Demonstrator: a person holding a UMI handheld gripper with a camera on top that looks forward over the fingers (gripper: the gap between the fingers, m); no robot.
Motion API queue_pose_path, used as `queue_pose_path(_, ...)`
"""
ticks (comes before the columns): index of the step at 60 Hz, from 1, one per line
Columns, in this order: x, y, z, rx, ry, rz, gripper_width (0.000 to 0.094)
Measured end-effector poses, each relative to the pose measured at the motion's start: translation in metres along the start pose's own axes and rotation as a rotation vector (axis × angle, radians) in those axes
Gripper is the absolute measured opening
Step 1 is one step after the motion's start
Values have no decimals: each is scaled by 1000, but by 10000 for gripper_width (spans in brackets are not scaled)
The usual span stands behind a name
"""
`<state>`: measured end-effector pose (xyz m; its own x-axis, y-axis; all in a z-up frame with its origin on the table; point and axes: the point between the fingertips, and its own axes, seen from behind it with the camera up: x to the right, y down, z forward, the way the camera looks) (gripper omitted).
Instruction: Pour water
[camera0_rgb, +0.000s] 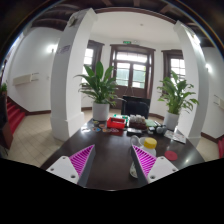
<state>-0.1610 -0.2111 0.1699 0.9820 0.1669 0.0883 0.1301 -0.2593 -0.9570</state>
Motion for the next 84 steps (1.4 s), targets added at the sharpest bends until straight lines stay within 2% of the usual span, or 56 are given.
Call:
queue_pose_path(6, 20, 38, -2, -36, 65, -6, 724)
queue_pose_path(7, 34, 19, 0, -47, 70, -1, 724)
queue_pose_path(8, 28, 46, -2, -51, 76, 3, 725)
queue_pose_path(10, 34, 65, -1, -62, 90, 19, 724)
queue_pose_path(21, 89, 108, 15, -82, 175, 116, 723)
queue_pose_path(36, 107, 94, 62, 0, 127, 134, 720)
queue_pose_path(46, 110, 91, 97, -3, 124, 117, 715)
queue_pose_path(50, 111, 89, 106, 10, 126, 103, 663)
queue_pose_path(52, 110, 87, 109, 11, 128, 92, 582)
queue_pose_path(64, 111, 85, 112, 47, 121, 118, 468)
queue_pose_path(69, 104, 85, 114, 52, 88, 97, 467)
queue_pose_path(79, 97, 81, 116, 30, 93, 98, 467)
queue_pose_path(84, 80, 69, 122, 49, 67, 155, 465)
